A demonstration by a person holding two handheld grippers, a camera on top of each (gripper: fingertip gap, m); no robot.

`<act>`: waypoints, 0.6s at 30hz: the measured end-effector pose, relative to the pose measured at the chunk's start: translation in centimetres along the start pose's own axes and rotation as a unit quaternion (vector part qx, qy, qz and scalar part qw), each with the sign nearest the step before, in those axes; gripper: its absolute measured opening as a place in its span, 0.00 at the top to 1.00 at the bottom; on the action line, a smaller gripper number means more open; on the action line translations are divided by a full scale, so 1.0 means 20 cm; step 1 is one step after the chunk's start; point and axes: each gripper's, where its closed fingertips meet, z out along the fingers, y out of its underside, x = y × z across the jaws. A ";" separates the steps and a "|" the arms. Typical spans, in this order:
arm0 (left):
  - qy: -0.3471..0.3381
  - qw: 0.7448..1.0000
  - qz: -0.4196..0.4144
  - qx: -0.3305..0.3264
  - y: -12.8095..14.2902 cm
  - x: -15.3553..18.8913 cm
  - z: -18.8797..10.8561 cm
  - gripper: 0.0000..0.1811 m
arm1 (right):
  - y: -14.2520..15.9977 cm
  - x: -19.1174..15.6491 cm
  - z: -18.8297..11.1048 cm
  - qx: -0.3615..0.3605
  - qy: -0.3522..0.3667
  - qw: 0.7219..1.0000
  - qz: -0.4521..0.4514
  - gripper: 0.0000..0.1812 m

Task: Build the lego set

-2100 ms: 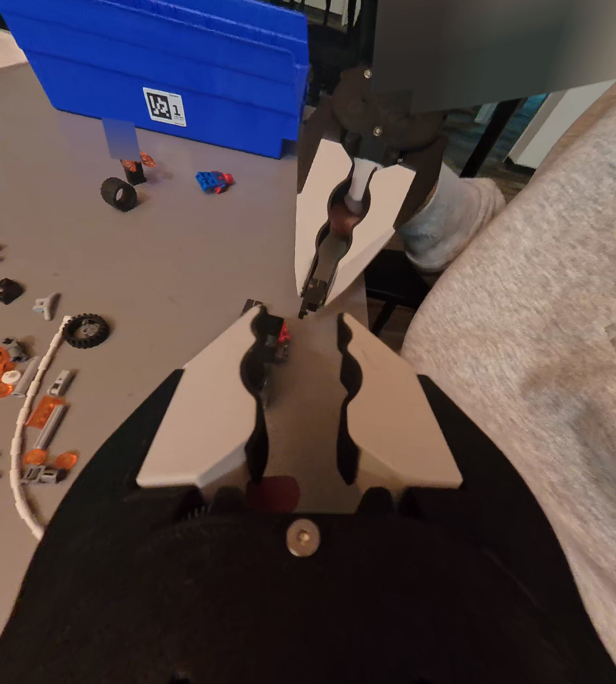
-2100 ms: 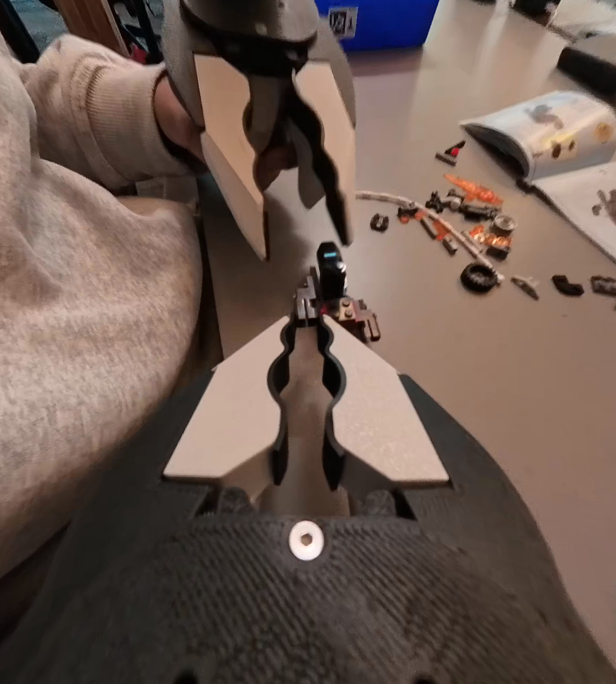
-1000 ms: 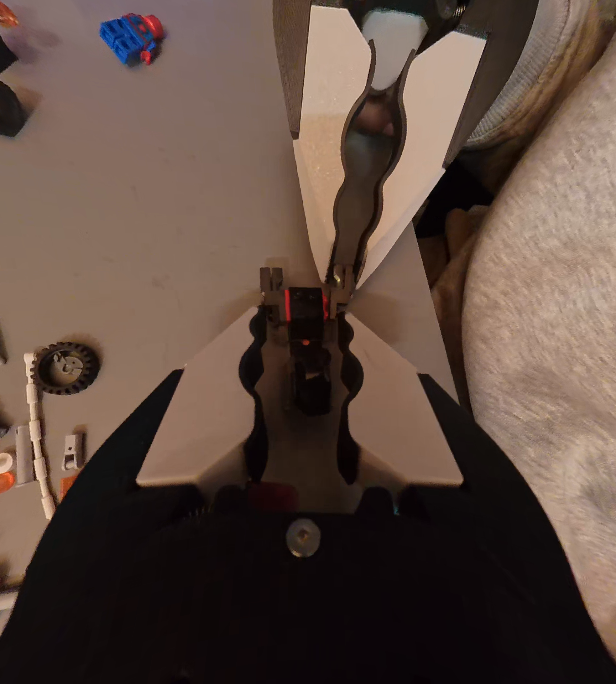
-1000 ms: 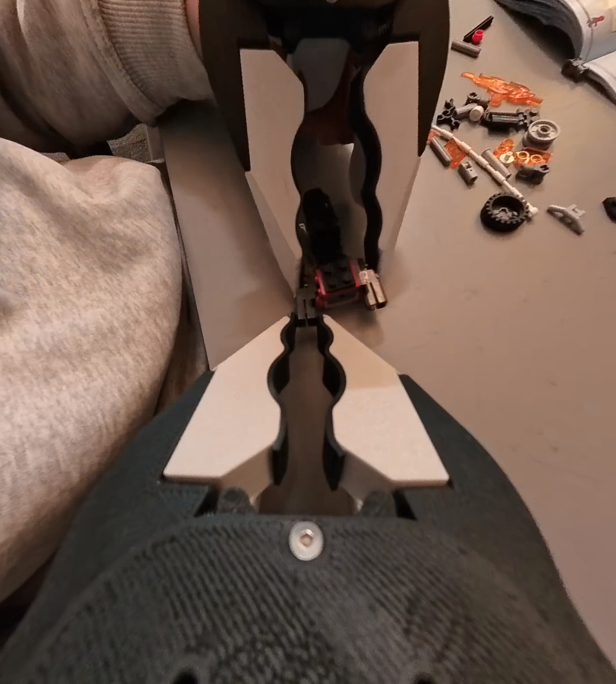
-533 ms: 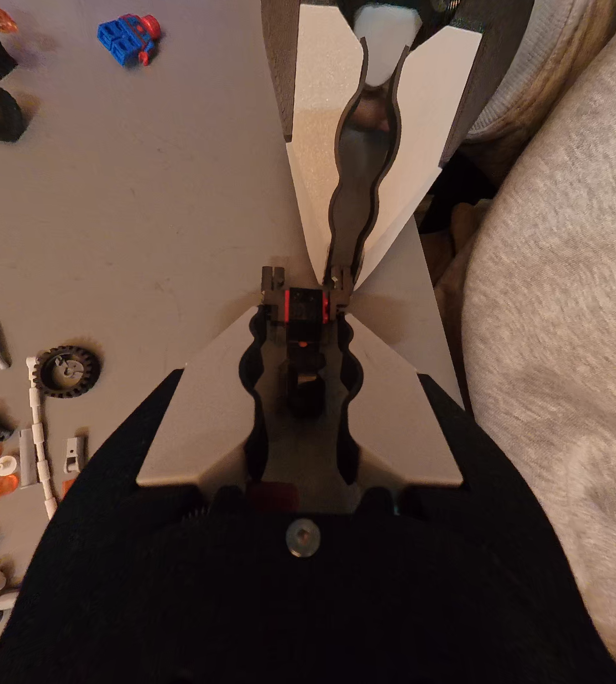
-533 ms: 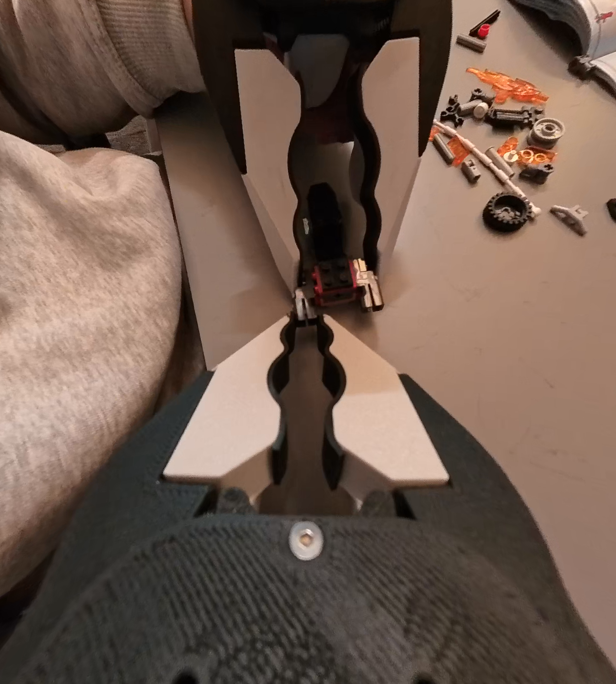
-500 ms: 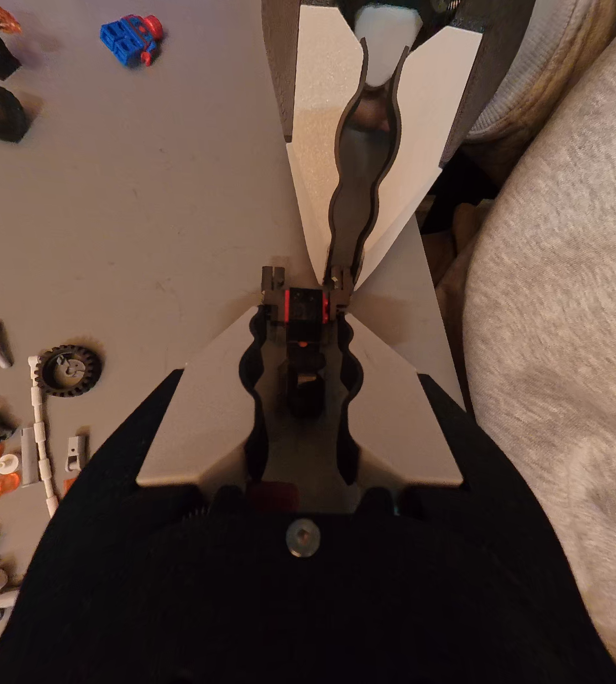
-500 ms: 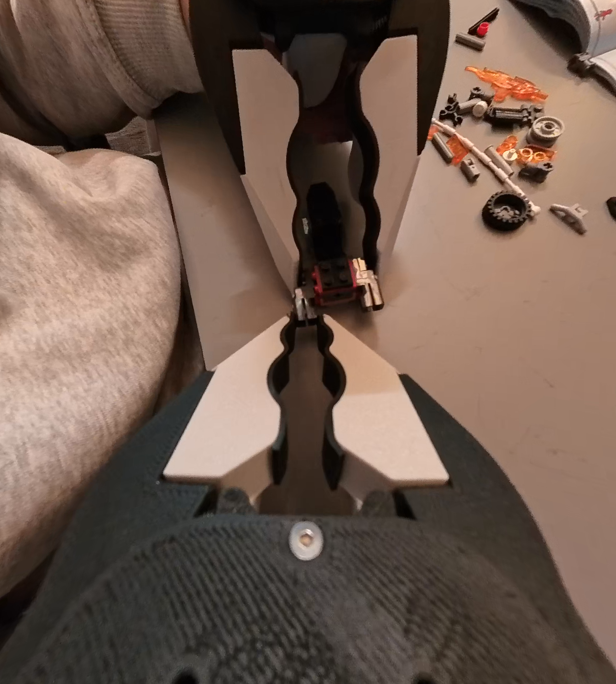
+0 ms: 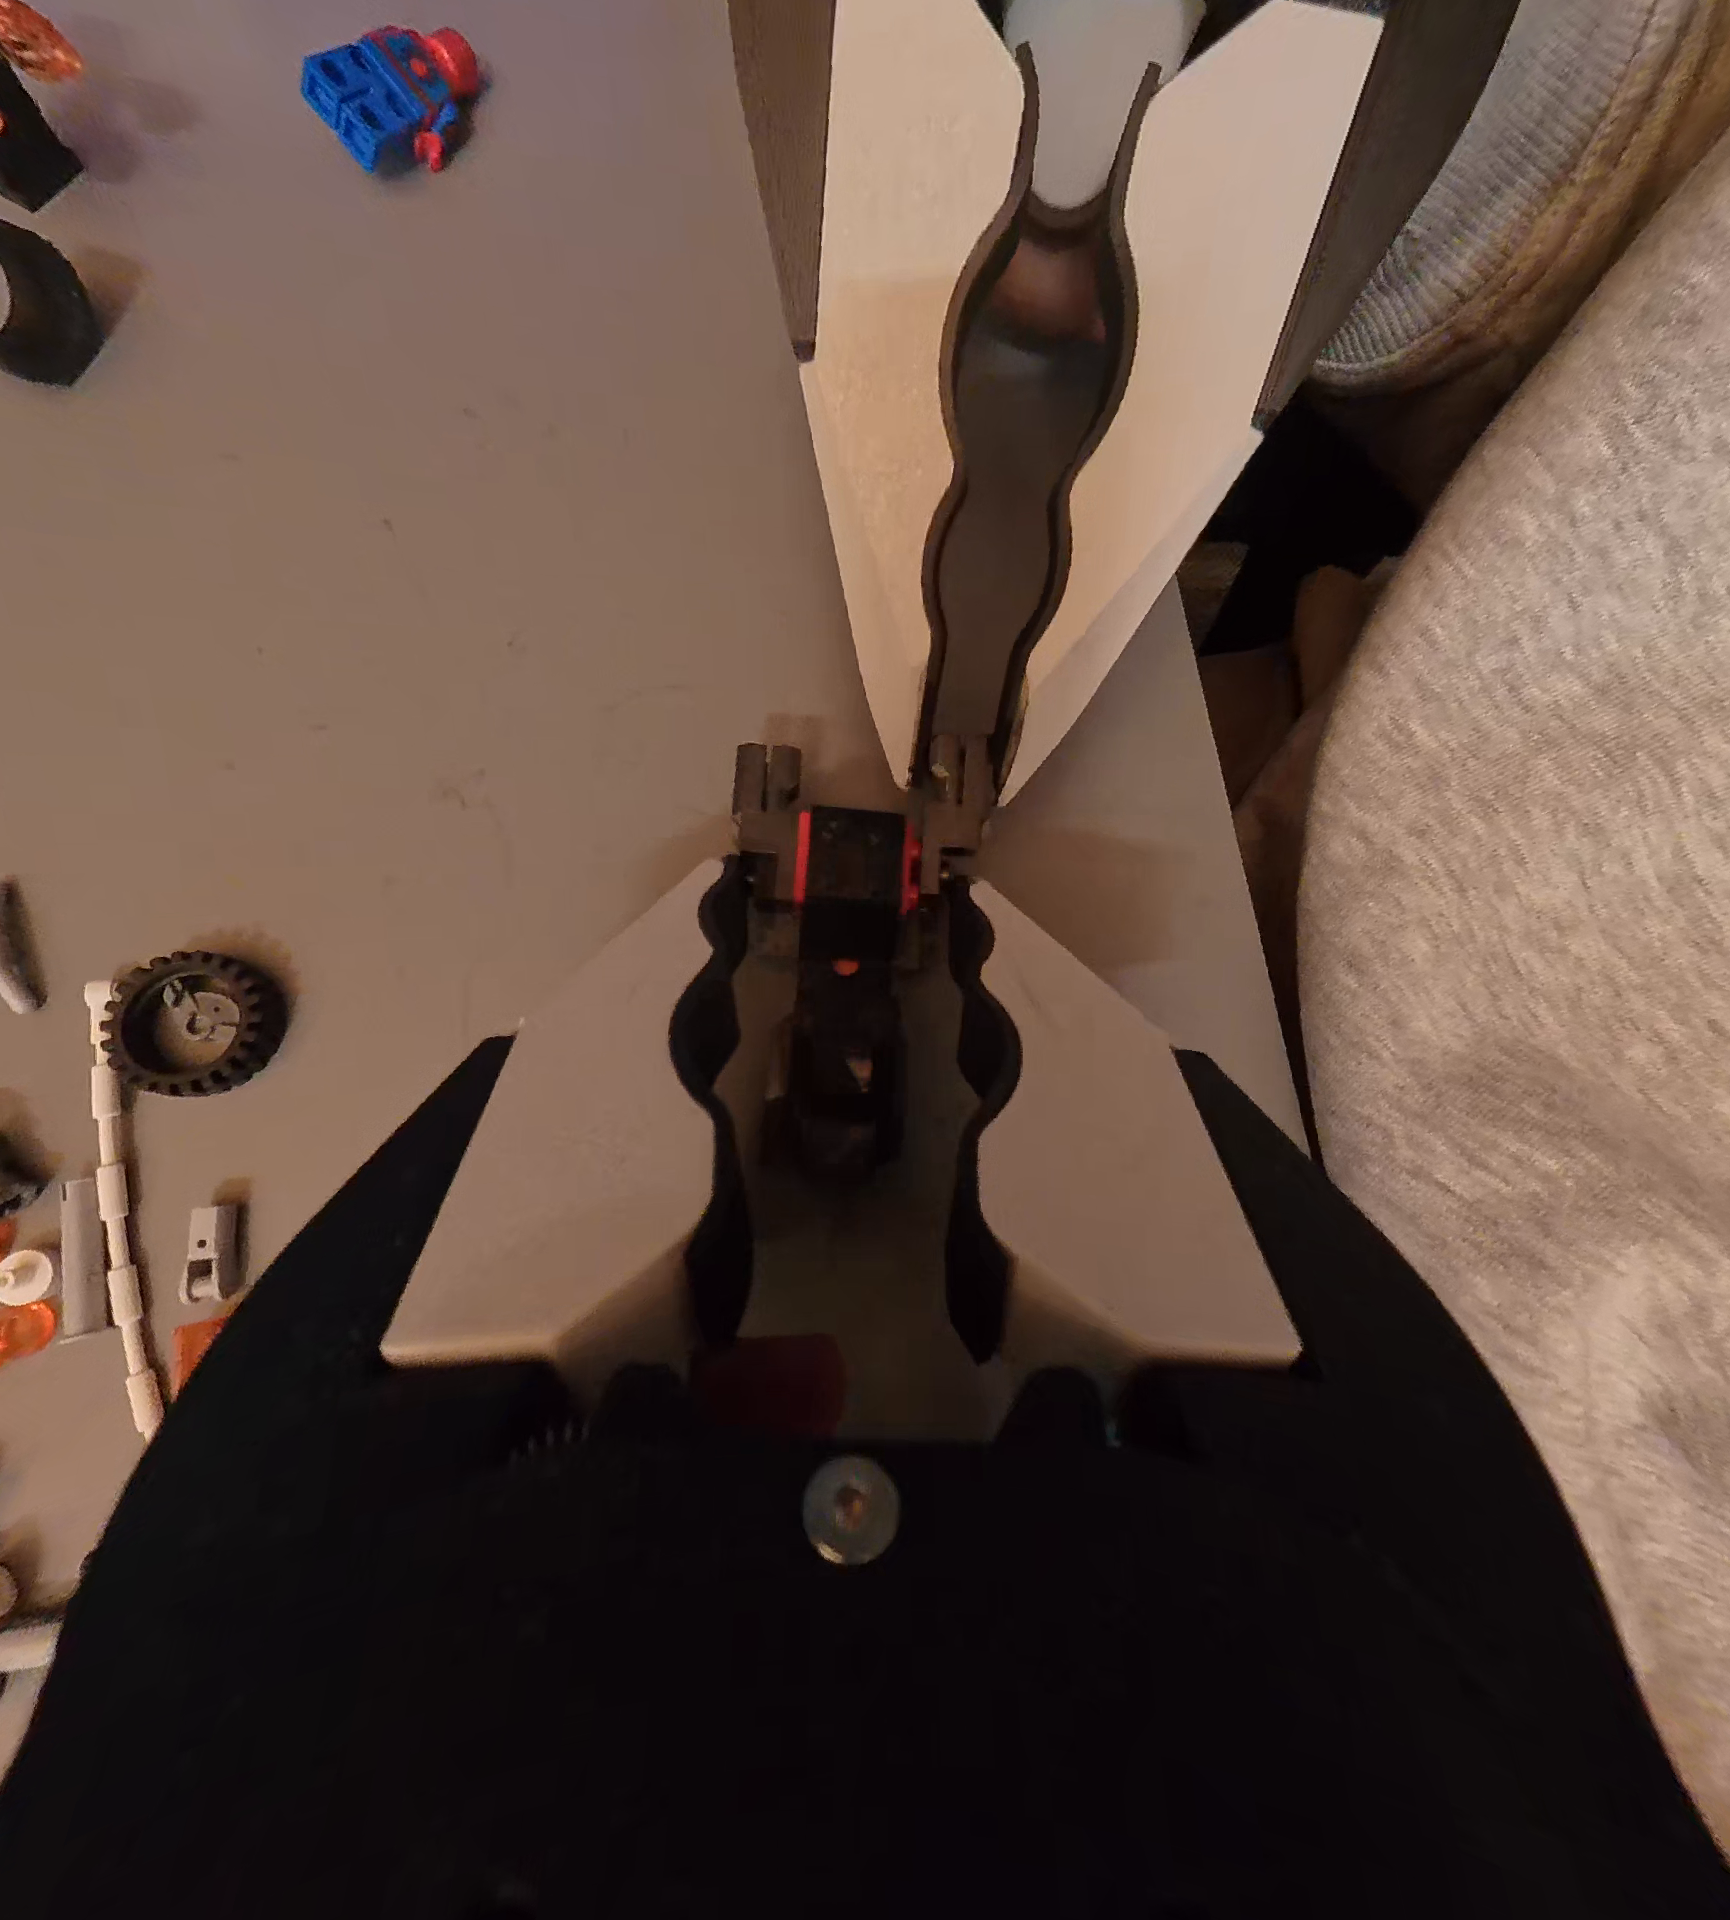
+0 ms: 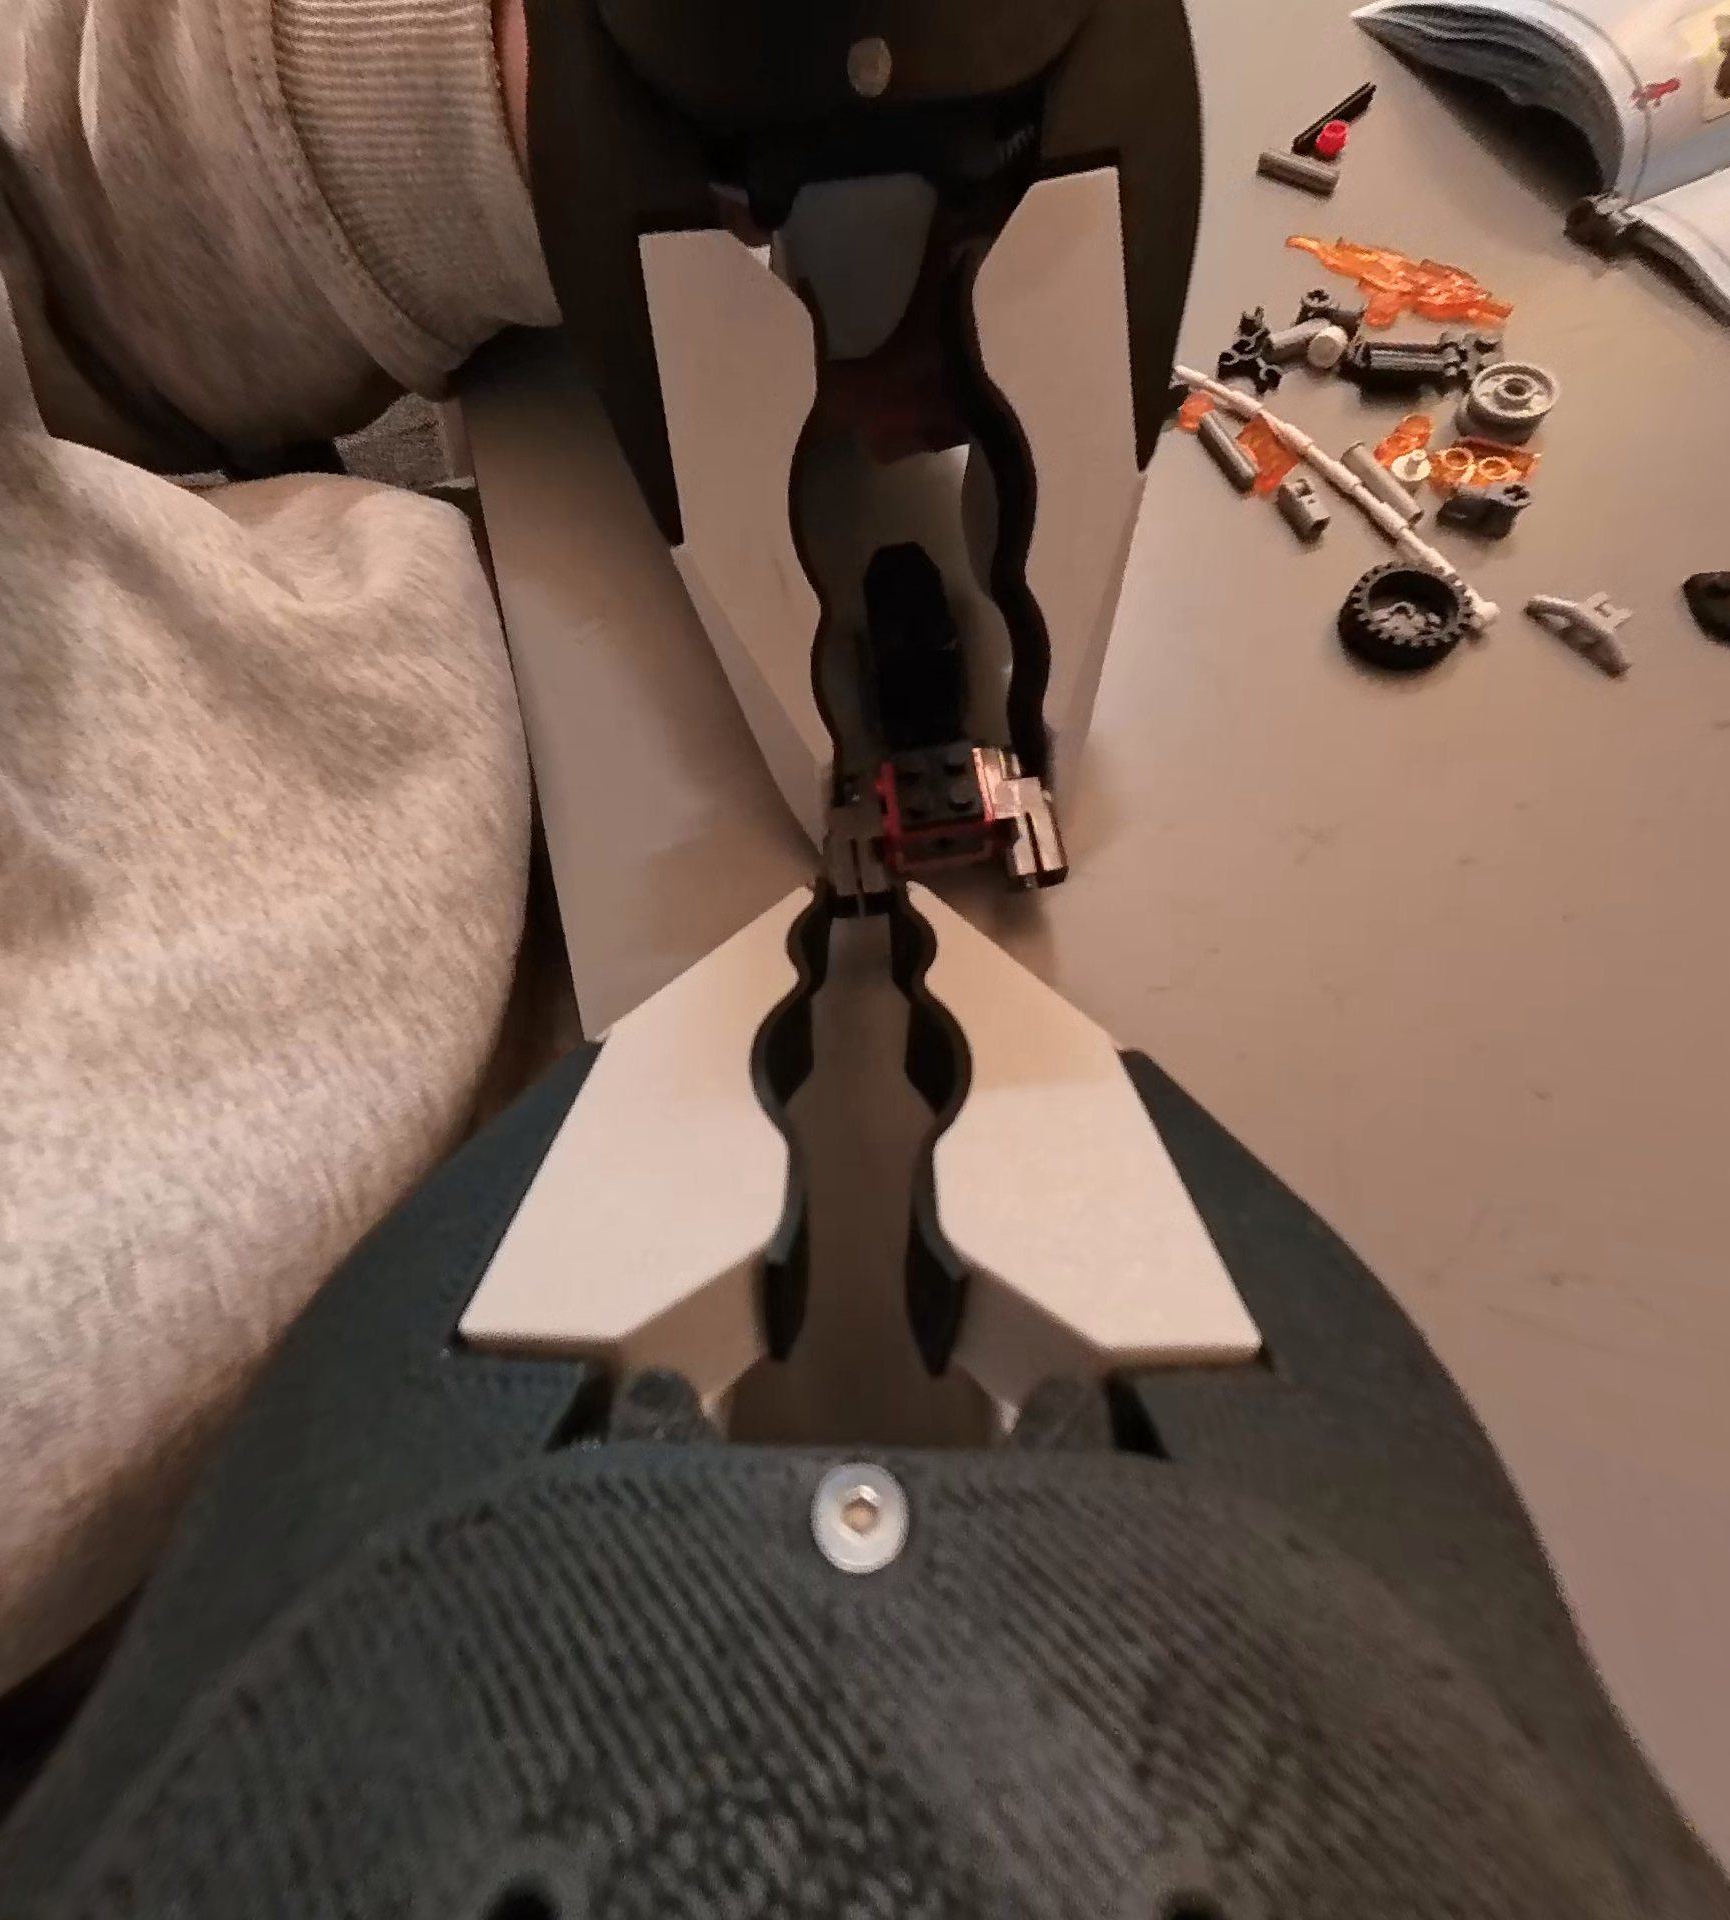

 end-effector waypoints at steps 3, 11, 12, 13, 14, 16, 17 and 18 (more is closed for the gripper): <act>-0.004 1.000 -0.001 0.001 0.00 0.00 0.00 0.79 | 0.01 0.00 0.01 -0.009 -0.001 1.000 0.005 0.94; -0.007 1.000 -0.012 0.003 0.00 -0.01 -0.01 0.80 | 0.01 0.01 0.02 -0.014 -0.001 1.000 0.015 0.94; -0.006 1.000 -0.014 0.003 0.00 -0.01 -0.01 0.80 | 0.01 0.01 0.02 -0.014 -0.002 1.000 0.017 0.94; -0.006 1.000 -0.016 0.003 0.00 -0.01 -0.01 0.80 | 0.01 0.01 0.02 -0.014 -0.003 1.000 0.019 0.94; -0.005 1.000 -0.019 0.004 0.00 -0.01 -0.01 0.80 | 0.01 0.01 0.02 -0.015 -0.004 1.000 0.022 0.94; -0.005 1.000 -0.025 0.004 0.01 -0.02 -0.01 0.80 | 0.01 0.01 0.03 -0.015 -0.004 0.999 0.030 0.94; -0.007 1.000 -0.028 0.005 0.01 -0.02 -0.02 0.80 | 0.00 0.01 0.03 -0.014 -0.005 0.999 0.035 0.94; -0.008 0.999 -0.034 0.007 0.01 -0.02 -0.02 0.80 | 0.00 0.01 0.03 -0.012 -0.007 0.999 0.041 0.94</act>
